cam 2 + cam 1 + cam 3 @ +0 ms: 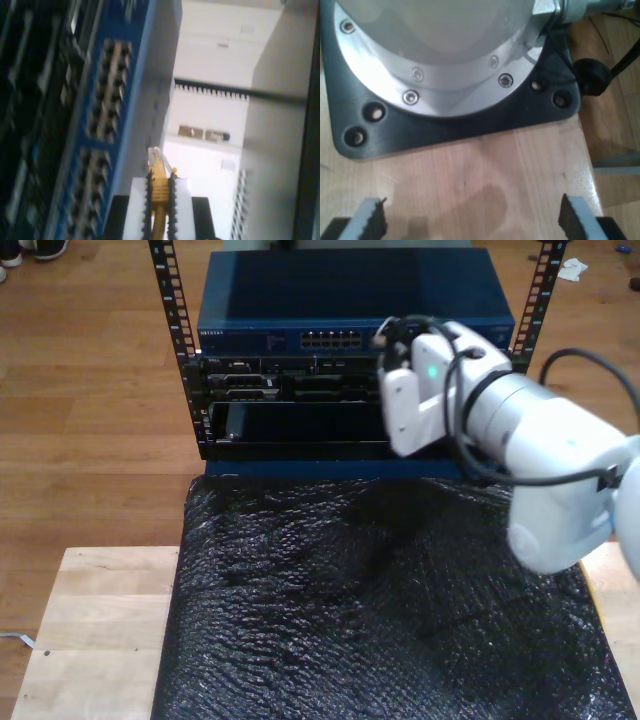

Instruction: Grab the cable and plug it in

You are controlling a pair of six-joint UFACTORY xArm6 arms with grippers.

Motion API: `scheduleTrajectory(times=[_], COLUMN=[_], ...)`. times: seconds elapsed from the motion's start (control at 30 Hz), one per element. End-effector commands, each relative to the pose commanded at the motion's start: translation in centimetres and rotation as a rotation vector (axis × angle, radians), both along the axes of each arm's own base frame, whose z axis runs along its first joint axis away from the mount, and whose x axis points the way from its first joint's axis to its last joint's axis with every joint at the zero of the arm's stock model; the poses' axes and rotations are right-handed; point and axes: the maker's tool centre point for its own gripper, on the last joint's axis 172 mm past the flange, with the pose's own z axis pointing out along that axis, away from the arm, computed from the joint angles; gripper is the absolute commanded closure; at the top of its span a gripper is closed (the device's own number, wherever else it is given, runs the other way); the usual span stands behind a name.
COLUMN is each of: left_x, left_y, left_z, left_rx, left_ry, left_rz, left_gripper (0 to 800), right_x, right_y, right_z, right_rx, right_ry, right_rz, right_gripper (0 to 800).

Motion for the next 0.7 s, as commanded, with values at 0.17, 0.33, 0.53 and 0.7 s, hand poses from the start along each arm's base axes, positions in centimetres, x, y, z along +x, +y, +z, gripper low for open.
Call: scheduleTrajectory(times=[0.17, 0.33, 0.53, 0.7], left_x=[0.0, 0.0, 0.0, 0.0], left_y=[0.0, 0.0, 0.0, -0.1], left_z=[0.0, 0.0, 0.0, 0.0], left_rx=[0.0, 0.0, 0.0, -0.002], left_ry=[0.0, 0.0, 0.0, 0.0], left_rz=[0.0, 0.0, 0.0, 0.0], left_gripper=[0, 0, 0, 0], right_x=[-0.7, -1.0, -0.1, 0.1], right_y=[-0.3, 0.1, -0.2, -0.4], right_z=[-1.1, -0.2, 0.5, 0.7], right_rx=[0.002, 0.003, 0.011, 0.01], right_ry=[0.025, 0.006, -0.006, -0.013], right_rz=[-0.005, 0.009, -0.003, -0.005], right_gripper=[800, 800, 800, 800])
